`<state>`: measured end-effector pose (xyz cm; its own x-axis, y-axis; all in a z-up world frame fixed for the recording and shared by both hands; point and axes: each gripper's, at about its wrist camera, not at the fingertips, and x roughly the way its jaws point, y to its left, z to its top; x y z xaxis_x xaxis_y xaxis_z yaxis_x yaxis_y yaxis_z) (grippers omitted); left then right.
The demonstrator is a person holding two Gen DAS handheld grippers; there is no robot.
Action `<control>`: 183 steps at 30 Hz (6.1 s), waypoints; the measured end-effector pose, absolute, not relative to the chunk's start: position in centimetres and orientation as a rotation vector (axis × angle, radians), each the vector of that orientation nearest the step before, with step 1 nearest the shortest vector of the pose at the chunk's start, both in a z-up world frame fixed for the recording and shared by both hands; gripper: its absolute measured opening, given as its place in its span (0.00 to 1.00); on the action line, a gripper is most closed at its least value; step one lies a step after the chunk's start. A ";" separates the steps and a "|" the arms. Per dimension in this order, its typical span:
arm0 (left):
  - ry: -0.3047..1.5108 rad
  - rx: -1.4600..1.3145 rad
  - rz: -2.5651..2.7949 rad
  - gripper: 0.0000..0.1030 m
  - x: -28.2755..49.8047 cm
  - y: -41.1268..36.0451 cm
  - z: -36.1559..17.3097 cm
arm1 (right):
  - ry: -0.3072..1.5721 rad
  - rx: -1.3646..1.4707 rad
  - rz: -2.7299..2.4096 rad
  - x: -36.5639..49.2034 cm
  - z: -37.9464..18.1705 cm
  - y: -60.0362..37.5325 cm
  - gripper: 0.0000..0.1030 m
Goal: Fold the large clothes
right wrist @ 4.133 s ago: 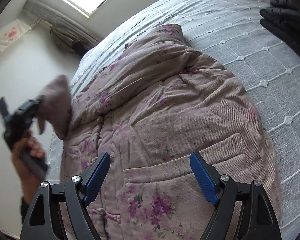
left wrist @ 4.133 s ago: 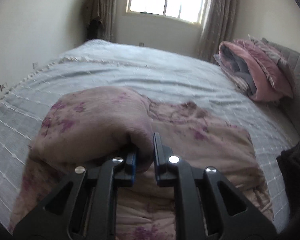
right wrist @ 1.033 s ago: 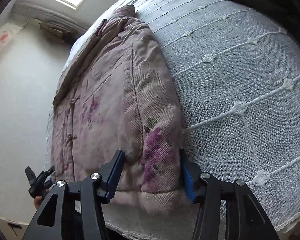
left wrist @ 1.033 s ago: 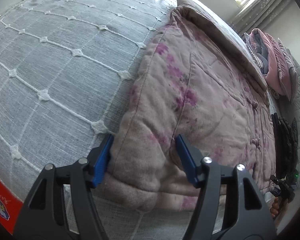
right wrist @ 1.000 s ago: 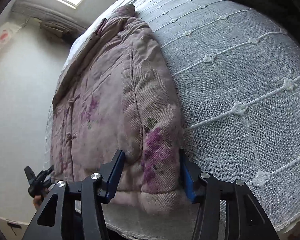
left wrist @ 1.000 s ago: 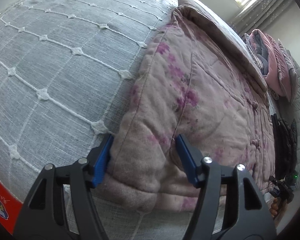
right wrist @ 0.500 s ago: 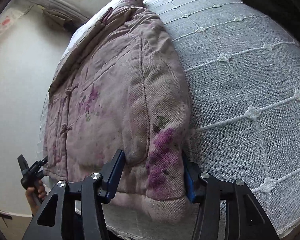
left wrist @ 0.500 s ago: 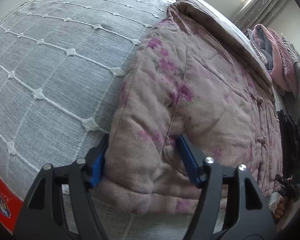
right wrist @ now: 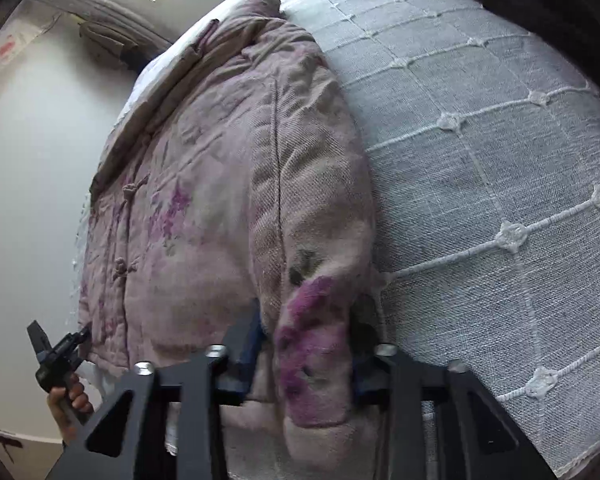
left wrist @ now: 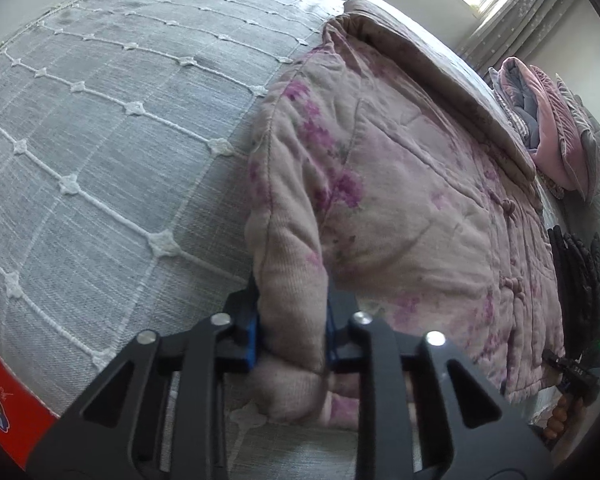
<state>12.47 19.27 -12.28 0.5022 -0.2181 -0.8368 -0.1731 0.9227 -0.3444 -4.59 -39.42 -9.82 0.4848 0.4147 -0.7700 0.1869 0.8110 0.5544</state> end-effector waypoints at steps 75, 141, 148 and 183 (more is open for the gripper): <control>0.869 -0.764 -0.182 0.53 31.6 22.4 -3.8 | 0.483 0.884 0.080 11.9 2.4 -50.4 0.73; 1.098 -0.127 -0.212 0.57 40.7 12.4 -5.6 | 0.765 -0.257 0.110 27.0 -0.2 -29.5 0.74; 1.108 -0.155 -0.299 0.72 41.3 11.7 -7.0 | 0.914 0.025 -0.012 27.0 -1.8 -42.3 0.75; 0.917 -0.140 0.158 0.18 46.8 10.2 -10.0 | 0.840 0.181 -0.219 35.9 -6.4 -40.1 0.16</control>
<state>46.81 10.17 -10.04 0.5979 0.0763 -0.7979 -0.1958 0.9792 -0.0530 35.91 -40.07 -6.44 0.6473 -0.1202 -0.7527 0.2629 0.9621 0.0724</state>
